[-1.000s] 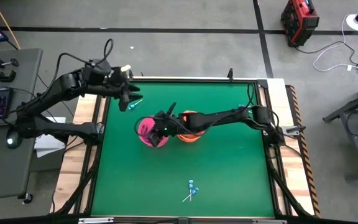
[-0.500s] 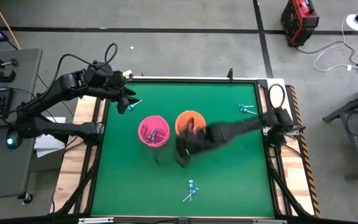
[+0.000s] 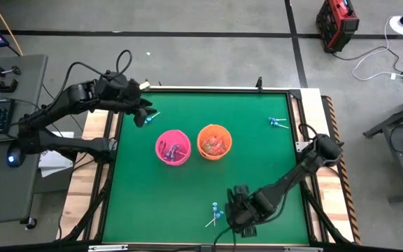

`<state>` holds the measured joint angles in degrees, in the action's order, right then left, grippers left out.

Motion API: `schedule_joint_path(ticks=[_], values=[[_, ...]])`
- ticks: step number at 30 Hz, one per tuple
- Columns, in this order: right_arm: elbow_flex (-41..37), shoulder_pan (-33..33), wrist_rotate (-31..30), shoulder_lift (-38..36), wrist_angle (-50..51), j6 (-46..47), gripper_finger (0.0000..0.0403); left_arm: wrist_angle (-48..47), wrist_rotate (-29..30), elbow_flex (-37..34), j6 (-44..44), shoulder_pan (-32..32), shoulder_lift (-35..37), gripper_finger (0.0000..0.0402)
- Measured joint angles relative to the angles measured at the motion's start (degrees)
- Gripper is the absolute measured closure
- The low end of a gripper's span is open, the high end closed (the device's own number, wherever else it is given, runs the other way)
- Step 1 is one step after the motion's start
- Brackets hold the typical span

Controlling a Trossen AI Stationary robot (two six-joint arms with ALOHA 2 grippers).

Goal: Sort candy by brand, put in halloween buckets
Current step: Put the blue lollipop into the pink bucket

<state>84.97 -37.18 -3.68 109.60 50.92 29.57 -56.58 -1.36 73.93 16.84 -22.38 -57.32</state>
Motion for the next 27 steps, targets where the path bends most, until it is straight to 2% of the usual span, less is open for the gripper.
schedule_joint_path(ticks=[9,13,19,27], values=[[-4.6,4.2,0.4,0.6,-14.8,-25.5,0.0161,0.2,0.7,0.0,6.0,4.8,0.0,0.0212],[-4.6,4.7,3.8,2.8,-15.9,-27.0,0.0166,0.2,2.4,0.0,8.0,7.0,0.0,0.0212],[-4.6,4.0,3.1,6.0,-22.1,-26.9,0.0187,0.2,6.2,0.0,8.7,9.9,0.0,0.0212],[-4.6,4.1,0.7,8.7,-22.0,-26.6,0.0209,0.2,7.2,0.0,9.9,10.9,-0.1,0.0212]])
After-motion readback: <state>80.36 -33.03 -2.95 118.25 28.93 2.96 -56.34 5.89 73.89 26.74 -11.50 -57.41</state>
